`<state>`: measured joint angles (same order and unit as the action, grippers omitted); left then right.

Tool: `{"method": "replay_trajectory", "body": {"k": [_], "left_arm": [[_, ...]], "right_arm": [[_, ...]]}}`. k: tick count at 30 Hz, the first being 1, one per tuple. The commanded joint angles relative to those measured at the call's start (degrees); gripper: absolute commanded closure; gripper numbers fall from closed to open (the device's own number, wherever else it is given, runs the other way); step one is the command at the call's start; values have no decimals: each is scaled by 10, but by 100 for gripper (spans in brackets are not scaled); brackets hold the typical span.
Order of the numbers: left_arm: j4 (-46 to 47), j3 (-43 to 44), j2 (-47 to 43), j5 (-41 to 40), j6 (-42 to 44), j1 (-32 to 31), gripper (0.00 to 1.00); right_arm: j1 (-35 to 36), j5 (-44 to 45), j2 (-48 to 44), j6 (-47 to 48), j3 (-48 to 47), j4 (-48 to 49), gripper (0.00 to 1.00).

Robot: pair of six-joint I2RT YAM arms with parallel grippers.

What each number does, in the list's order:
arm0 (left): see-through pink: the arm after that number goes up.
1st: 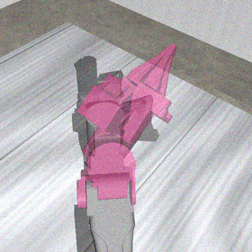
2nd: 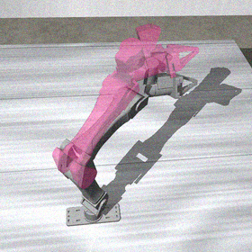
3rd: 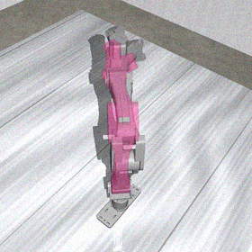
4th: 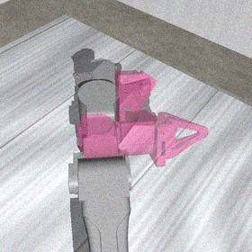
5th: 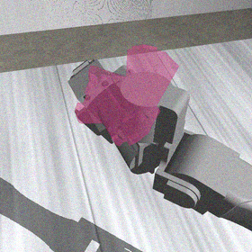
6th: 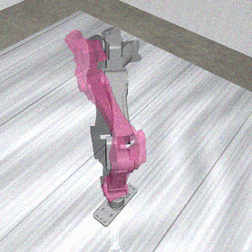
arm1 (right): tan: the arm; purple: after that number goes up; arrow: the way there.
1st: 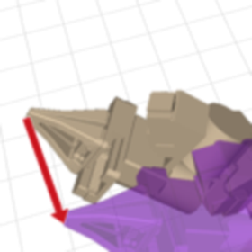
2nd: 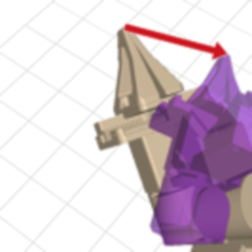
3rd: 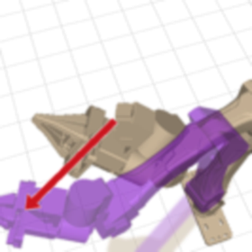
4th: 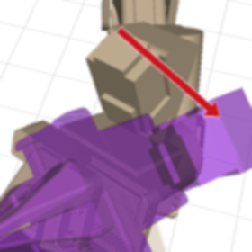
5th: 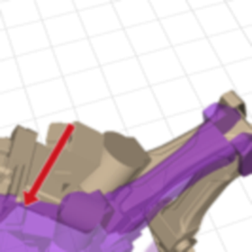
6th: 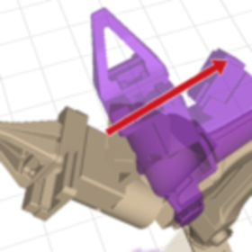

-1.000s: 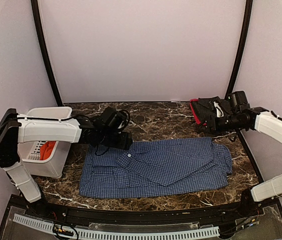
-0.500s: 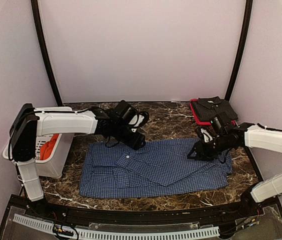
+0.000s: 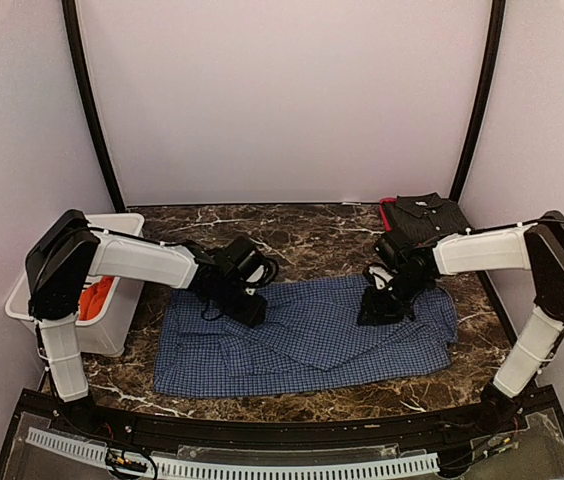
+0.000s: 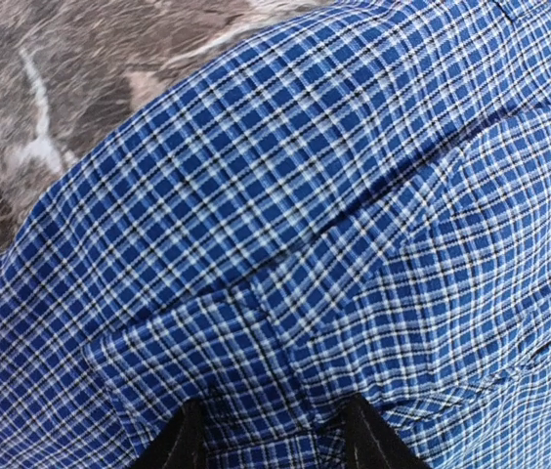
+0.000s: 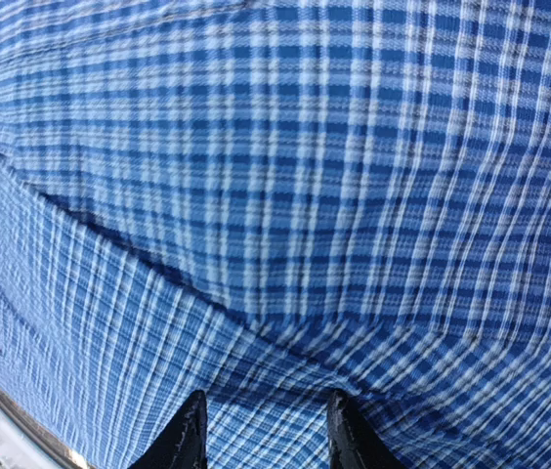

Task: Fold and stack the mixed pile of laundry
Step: Rotate the rectangle-folded shirt at the center of the board.

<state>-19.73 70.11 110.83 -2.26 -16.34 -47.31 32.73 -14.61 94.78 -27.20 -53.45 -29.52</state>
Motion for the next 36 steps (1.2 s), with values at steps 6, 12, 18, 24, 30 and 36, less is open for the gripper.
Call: {"method": "replay_trajectory", "body": {"k": [6, 12, 18, 24, 30, 36], "left_arm": [[-81, -138, -54, -59, -137, 49, 52], [-109, -172, -114, -70, -173, 62, 49], [-65, -173, -146, 12, -127, 52, 49], [-94, -115, -169, -16, -61, -1, 47], [-113, -89, -201, -28, -4, -15, 47], [-156, -60, -171, -50, 62, -57, 49]], "right_arm": [[13, 49, 247, 108, -287, -68, 63], [18, 4, 423, 153, -577, -131, 66], [18, -5, 550, 171, -795, -192, 66], [6, 26, 457, 181, -732, -171, 63], [7, -25, 270, 180, -549, -70, 56], [8, -16, 238, 170, -460, -74, 62]]}}
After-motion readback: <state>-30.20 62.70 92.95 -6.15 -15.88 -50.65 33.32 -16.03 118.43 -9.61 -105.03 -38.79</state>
